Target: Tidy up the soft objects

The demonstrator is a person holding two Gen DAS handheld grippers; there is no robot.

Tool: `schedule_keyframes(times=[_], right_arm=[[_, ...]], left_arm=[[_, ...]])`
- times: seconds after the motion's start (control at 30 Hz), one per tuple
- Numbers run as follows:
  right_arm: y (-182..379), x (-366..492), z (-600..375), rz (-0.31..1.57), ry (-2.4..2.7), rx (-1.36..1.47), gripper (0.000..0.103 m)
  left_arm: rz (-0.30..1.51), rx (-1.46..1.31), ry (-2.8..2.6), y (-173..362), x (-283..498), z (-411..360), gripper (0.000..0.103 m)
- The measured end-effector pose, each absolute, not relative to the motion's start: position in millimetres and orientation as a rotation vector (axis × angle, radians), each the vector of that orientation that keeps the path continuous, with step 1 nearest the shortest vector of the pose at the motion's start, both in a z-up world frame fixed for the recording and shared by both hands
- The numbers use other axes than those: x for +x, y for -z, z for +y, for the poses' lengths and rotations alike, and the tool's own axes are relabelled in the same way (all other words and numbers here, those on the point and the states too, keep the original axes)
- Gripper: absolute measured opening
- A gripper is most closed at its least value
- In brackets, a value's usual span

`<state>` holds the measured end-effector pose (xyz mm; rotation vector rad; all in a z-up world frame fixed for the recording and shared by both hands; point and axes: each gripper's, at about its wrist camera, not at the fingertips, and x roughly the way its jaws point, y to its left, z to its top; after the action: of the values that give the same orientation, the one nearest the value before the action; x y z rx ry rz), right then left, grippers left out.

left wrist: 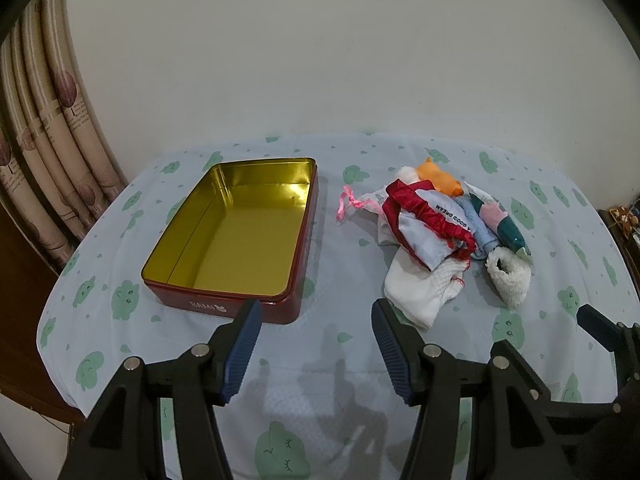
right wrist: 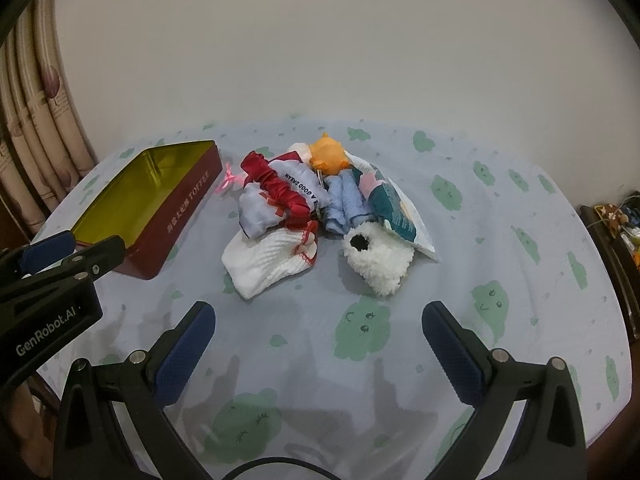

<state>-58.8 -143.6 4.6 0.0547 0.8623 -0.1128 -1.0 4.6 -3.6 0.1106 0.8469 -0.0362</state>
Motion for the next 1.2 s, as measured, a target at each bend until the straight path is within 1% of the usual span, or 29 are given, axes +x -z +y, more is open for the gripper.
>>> schedule_keyframes(times=[1.2], right_arm=[[0.5,-57.2,-139.5,0.882,0.101,0.049,0.103]], left_arm=[[0.848,0.115,0.03,4.8,-3.2,3.9,0.059]])
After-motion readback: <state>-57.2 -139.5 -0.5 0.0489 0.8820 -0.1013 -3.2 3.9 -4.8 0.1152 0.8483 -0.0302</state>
